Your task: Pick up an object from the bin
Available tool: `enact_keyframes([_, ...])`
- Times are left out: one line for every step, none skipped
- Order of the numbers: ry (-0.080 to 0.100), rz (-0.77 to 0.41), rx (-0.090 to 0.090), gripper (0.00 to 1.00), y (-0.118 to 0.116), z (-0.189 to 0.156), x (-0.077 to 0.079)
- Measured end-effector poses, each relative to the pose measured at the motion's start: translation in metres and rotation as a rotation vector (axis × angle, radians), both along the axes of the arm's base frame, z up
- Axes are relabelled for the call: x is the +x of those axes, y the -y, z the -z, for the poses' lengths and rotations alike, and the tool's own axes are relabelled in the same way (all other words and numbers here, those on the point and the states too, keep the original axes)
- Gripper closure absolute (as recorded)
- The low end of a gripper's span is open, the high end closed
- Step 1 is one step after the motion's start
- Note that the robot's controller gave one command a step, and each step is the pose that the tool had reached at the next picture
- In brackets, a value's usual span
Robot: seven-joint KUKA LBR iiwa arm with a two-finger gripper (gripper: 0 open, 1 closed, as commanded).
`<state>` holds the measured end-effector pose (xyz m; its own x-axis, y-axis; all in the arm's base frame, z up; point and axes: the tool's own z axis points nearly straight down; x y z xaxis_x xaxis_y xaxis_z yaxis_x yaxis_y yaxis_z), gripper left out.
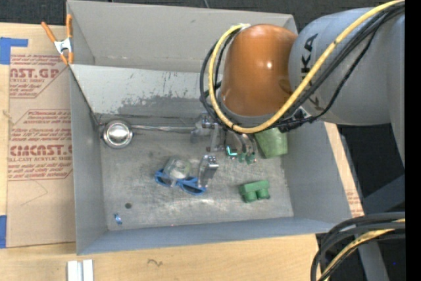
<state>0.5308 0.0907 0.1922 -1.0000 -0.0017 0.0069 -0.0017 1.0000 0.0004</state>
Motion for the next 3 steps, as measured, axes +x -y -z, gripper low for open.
enact_keyframes([0.026,0.135,0.004,0.00,-0.006,0.104,0.004])
enact_keyframes([0.010,0.220,0.000,0.00,-0.020,0.091,-0.021])
enact_keyframes([0.005,0.354,-0.001,0.00,-0.017,0.081,-0.041])
